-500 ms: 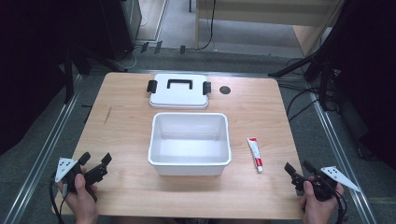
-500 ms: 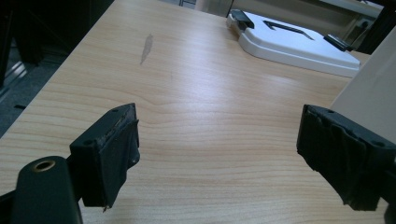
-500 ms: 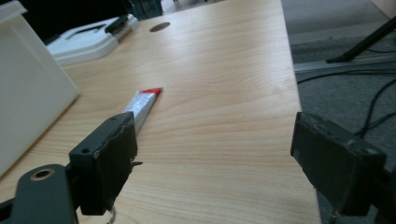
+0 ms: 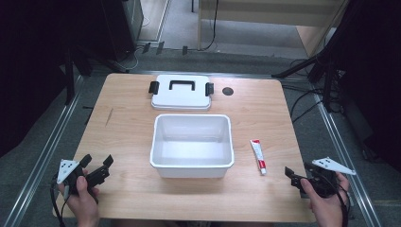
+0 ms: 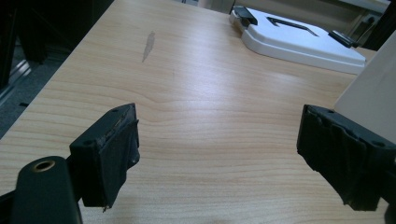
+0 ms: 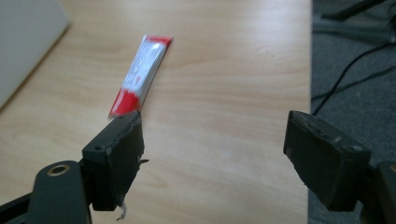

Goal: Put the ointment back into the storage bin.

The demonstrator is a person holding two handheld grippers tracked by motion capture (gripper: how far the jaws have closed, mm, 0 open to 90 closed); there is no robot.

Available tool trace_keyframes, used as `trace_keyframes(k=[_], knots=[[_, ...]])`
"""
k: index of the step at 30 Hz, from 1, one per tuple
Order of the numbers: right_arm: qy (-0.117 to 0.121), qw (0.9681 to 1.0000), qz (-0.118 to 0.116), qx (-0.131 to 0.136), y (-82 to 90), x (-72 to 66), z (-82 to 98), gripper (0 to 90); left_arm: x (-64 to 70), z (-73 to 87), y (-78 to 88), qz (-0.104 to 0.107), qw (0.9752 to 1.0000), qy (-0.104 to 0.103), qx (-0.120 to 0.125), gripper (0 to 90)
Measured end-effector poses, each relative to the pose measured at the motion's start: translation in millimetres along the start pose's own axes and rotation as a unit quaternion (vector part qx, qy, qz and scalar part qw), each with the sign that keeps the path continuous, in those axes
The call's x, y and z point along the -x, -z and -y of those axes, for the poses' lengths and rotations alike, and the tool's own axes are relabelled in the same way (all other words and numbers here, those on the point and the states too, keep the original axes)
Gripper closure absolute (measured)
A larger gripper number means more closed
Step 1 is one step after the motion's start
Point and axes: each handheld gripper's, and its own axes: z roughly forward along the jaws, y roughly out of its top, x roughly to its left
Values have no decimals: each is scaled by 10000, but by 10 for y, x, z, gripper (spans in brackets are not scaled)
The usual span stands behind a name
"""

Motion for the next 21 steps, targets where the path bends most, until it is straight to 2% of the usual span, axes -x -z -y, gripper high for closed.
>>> trace_keyframes(k=[3, 5, 6, 7, 9, 13, 15, 17, 18, 19, 21], knots=[[281, 9976, -56, -633, -28, -55, -80, 201, 2, -5, -11, 3, 10000, -21, -30, 137], [408, 9931, -23, -1096, -76, -83, -129, 197, -3, -8, -17, 9, 10000, 2, -35, 138], [394, 9893, -93, -1401, -111, -94, -156, 186, -7, -8, -19, 13, 10000, 21, -28, 138], [412, 9841, -175, -1719, -151, -108, -182, 162, -11, -10, -20, 8, 10000, 34, -35, 138], [486, 9719, -149, -2299, -218, -165, -236, 145, -13, -13, -25, 2, 10000, 40, -43, 138], [565, 9500, 191, -3065, -341, -275, -354, 126, -4, -16, -35, -39, 10000, 25, -52, 138], [606, 9337, 270, -3517, -413, -333, -391, 126, -6, -17, -34, -49, 10000, 25, -49, 138], [753, 9154, 398, -3935, -486, -416, -418, 125, -12, -17, -32, -48, 10000, 36, -48, 138], [861, 9092, 487, -4045, -520, -459, -437, 128, -13, -17, -32, -56, 10000, 45, -46, 138], [897, 9054, 486, -4122, -548, -498, -464, 129, -15, -18, -32, -59, 10000, 51, -46, 138], [958, 9027, 344, -4181, -592, -570, -518, 156, -13, -17, -31, -55, 10000, 43, -43, 139]])
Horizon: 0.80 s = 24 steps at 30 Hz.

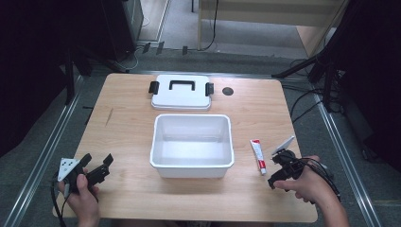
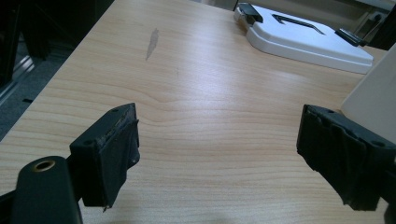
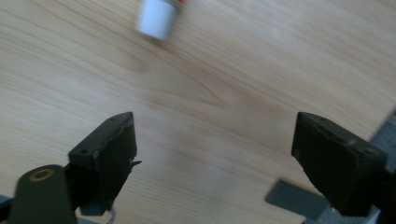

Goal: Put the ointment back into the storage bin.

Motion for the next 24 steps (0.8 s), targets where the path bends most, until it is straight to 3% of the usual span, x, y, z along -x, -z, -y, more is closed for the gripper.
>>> trace_keyframes(k=[2, 5, 7, 12, 20, 24], knots=[[91, 9998, -154, 73, 33, -59, -88, 234, 1, 1, 1, 2, 10000, -10, 7, 139], [45, 9992, -399, 42, 38, -79, -174, 275, 1, 0, 1, 0, 10000, -6, 3, 139], [-93, 9987, -490, -33, 38, -92, -246, 293, 1, 0, 0, 1, 10000, -6, -1, 139], [-380, 9975, -590, 69, 68, -78, -391, 342, 2, -1, -4, -1, 10000, -6, -6, 140], [-468, 9976, -474, 212, 62, -95, -579, 416, -1, -3, -6, 13, 10000, -3, -29, 140], [-570, 9969, -479, 273, 59, -122, -644, 502, -2, -3, -8, 17, 10000, 1, -31, 141]])
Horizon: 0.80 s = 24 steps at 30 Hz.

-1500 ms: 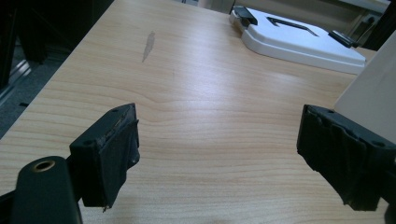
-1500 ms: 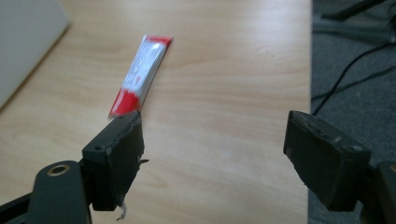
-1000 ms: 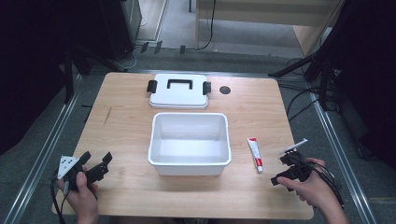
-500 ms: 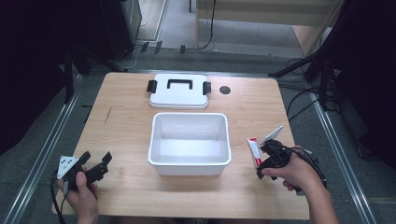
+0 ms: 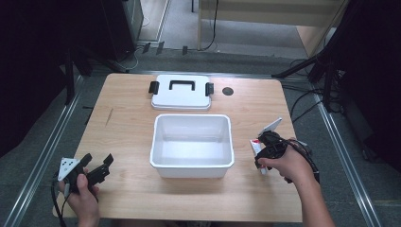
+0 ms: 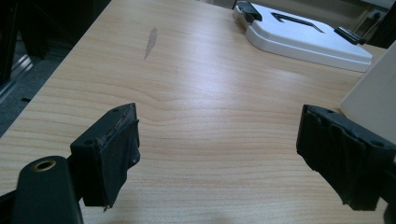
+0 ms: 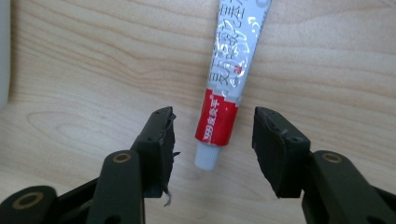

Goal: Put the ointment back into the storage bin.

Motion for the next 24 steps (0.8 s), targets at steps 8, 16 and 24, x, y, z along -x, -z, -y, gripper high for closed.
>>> trace_keyframes(k=[8, 16, 24], knots=[[-5, 9999, 161, 11, -58, -37, -86, 595, -2, -1, -2, 10, 10000, 7, -4, 141], [76, 9995, 285, -85, -121, -42, -141, 655, -5, -2, -3, 17, 10000, 4, -18, 141], [-29, 9994, 300, -180, -181, -38, -186, 696, -6, -2, -4, 19, 10000, 18, -11, 140]])
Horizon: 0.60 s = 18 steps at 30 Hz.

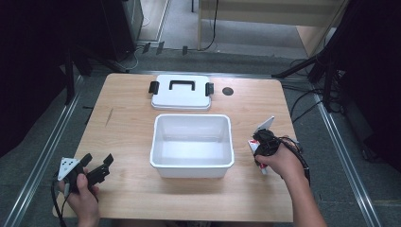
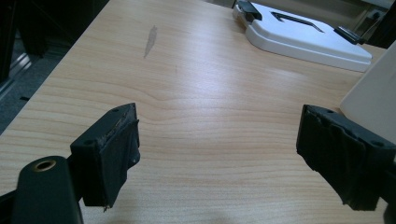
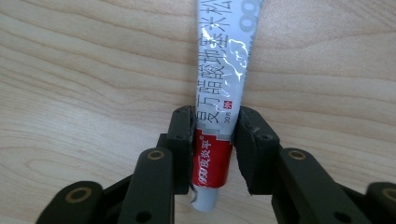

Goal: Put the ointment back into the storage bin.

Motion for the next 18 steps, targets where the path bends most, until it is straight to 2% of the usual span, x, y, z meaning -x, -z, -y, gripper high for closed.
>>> trace_keyframes(k=[3, 8, 11, 18], knots=[[15, 10000, 29, -52, -14, 0, -9, 715, -1, -1, 0, -3, 10000, 5, -10, 141], [24, 10000, 54, 16, 10, 2, -7, 720, 0, -1, -1, -4, 10000, 11, -11, 141], [-15, 9999, -35, 112, 63, 15, -2, 721, -1, -2, -1, -6, 10000, 3, -24, 141], [102, 9997, -86, 214, 251, -18, 11, 721, 1, -2, -1, -12, 10000, -10, -30, 141]])
